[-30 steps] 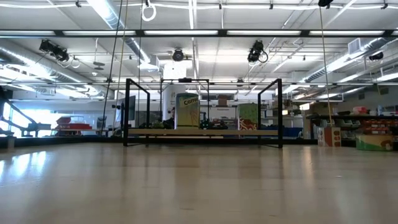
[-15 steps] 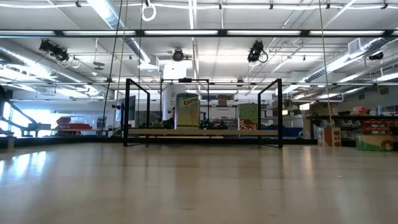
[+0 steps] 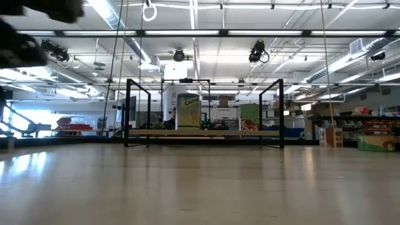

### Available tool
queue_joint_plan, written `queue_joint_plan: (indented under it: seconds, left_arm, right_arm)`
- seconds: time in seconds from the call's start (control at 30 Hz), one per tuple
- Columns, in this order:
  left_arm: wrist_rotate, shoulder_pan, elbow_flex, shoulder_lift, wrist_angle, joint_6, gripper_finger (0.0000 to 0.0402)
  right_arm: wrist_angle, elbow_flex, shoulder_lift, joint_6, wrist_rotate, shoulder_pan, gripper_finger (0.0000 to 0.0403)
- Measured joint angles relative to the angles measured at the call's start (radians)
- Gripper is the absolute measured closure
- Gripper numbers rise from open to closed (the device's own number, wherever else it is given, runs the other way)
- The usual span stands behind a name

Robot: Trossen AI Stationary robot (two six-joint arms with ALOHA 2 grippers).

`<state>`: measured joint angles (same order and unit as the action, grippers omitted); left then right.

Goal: Pick and place cans onto a shelf
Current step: Put the canned mixed fruit on the shelf

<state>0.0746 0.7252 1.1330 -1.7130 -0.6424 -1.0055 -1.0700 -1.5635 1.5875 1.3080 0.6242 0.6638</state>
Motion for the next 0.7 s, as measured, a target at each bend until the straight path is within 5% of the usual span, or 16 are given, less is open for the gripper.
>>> queue_joint_plan:
  seconds: [0.37,0.7]
  left_arm:
    - [0.012,0.037,0.060,0.088,-0.127,-0.043,0.0399]
    - [0.141,0.189,0.060,0.085,-0.070,-0.195,0.0398]
  right_arm:
    - [0.117,-0.001,0.089,-0.160,-0.044,-0.006,0.0044]
    - [0.632,-0.032,0.303,-0.812,-0.365,-0.006,0.0054]
